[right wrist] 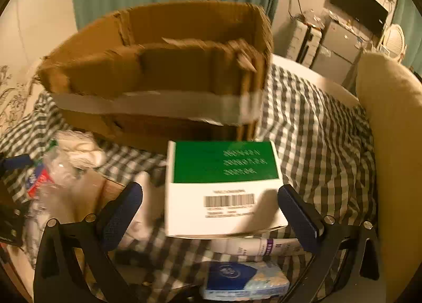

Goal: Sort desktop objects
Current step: 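Grasp the blue-labelled floss jar with the left tool while the right tool grasps the green-white medicine box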

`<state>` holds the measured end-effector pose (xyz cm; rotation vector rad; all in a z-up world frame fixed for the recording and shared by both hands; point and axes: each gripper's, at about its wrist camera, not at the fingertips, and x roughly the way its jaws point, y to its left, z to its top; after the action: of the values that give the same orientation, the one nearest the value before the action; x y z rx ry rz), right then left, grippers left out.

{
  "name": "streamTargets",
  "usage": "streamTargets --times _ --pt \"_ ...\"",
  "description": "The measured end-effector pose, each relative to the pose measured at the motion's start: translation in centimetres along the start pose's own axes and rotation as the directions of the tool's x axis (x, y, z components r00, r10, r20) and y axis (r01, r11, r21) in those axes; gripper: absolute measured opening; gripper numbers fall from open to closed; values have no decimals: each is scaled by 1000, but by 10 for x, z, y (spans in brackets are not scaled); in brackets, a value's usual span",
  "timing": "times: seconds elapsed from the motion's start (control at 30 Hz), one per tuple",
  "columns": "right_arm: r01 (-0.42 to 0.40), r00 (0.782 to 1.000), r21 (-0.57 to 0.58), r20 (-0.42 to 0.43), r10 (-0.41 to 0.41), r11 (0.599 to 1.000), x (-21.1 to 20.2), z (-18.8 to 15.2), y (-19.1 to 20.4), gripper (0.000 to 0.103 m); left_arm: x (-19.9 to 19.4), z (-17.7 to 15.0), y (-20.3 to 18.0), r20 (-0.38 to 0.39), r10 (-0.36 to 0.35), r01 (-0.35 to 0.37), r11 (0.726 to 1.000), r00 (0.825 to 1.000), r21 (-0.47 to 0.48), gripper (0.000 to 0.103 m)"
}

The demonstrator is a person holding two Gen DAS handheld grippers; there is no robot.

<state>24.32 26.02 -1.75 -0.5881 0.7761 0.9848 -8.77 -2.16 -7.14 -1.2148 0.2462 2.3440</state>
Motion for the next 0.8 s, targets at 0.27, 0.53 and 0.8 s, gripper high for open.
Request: streamTargets --times 0.27,0.53,0.8 --pt "63 998 49 -19 -62 997 8 -2 -11 103 5 -6 1 -18 -24 25 1000 1000 15 89" --pt "61 996 62 -76 -57 996 18 -8 -8 97 8 -6 -5 -15 -72 72 996 997 47 70" --pt "66 994 79 -96 -58 995 15 -11 -3 96 28 -6 -1 -57 -90 90 996 994 4 72"
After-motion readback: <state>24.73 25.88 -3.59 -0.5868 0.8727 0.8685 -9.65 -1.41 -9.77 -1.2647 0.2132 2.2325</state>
